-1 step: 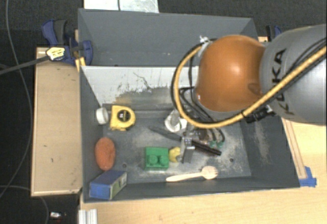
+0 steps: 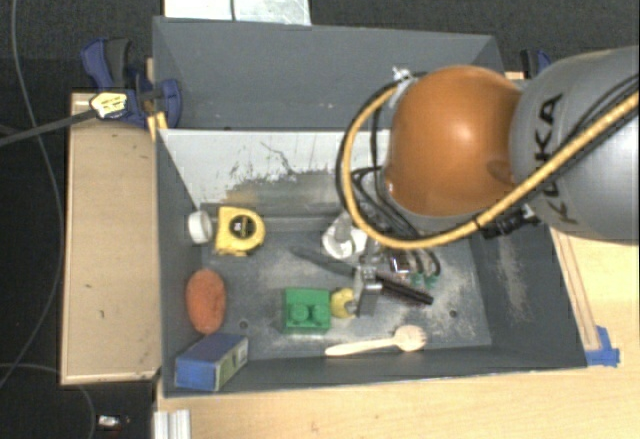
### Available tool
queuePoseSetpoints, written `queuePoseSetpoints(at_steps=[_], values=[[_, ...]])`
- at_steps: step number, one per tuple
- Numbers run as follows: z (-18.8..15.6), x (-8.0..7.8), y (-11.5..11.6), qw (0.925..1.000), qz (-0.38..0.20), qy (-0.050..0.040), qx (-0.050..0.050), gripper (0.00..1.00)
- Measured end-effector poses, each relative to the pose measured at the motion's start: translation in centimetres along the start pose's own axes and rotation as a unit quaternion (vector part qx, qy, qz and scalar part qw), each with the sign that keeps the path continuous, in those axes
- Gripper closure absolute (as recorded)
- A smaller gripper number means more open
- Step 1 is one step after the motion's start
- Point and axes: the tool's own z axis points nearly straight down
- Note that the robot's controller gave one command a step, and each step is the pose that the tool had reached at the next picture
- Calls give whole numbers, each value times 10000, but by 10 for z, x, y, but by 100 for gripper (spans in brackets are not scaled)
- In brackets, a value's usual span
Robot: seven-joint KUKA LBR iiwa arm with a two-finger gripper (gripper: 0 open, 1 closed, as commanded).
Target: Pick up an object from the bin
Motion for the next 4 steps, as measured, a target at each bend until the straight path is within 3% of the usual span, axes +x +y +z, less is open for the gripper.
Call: queuePoseSetpoints(at_steps=[1,2,3,4], values=[[23,-4,-20,9979,640,-16,-8,0],[56,-38,-47,9980,633,-28,-8,0],[114,-28,-72,9951,986,-25,-11,0],[155,-44,-88,9982,599,-62,-10,0]])
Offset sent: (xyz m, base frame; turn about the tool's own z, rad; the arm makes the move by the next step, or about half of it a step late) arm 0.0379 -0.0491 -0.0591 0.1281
